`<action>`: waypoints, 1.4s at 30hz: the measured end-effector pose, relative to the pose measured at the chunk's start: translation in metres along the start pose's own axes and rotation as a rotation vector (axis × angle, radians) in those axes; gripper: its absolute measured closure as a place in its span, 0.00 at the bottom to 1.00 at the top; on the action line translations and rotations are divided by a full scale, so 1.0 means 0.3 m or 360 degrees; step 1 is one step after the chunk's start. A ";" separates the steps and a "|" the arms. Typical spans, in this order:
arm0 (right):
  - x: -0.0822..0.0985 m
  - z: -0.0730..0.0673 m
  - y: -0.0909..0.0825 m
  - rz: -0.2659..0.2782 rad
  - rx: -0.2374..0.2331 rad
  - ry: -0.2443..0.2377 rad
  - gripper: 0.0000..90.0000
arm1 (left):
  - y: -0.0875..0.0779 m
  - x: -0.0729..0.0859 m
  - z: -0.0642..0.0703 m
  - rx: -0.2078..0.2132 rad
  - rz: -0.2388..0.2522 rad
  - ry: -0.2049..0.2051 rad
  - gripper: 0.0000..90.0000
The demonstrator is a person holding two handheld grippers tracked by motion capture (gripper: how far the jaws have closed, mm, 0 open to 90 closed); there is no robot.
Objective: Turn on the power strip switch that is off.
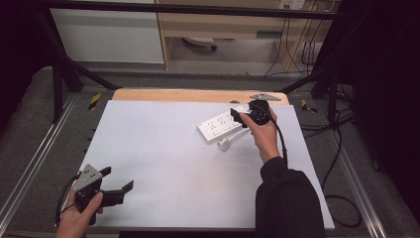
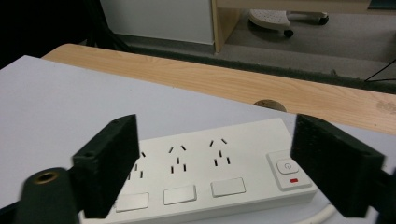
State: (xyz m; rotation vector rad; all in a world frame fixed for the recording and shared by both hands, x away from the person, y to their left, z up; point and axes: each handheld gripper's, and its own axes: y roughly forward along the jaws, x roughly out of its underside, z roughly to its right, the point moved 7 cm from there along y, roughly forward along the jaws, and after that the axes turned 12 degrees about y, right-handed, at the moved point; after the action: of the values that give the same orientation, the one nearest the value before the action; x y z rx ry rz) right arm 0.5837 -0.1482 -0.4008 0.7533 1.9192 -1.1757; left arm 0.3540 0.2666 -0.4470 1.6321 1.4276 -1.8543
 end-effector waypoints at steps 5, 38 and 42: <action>0.008 0.001 0.012 -0.0017 -0.0032 0.0032 0.35 | 0.002 0.002 0.002 0.0013 -0.0005 -0.0012 0.06; 0.086 -0.011 0.066 -0.0062 -0.0035 -0.0036 0.96 | 0.002 0.007 0.004 0.0010 -0.0030 0.0010 0.06; 0.101 -0.011 0.073 -0.0074 -0.0027 -0.0092 0.98 | 0.003 0.007 0.007 0.0015 -0.0031 0.0013 0.06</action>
State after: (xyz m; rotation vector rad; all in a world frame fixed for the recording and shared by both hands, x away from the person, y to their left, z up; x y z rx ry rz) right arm 0.5834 -0.1333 -0.4353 0.6618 1.9055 -1.1956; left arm 0.3529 0.2653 -0.4497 1.6378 1.4451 -1.8702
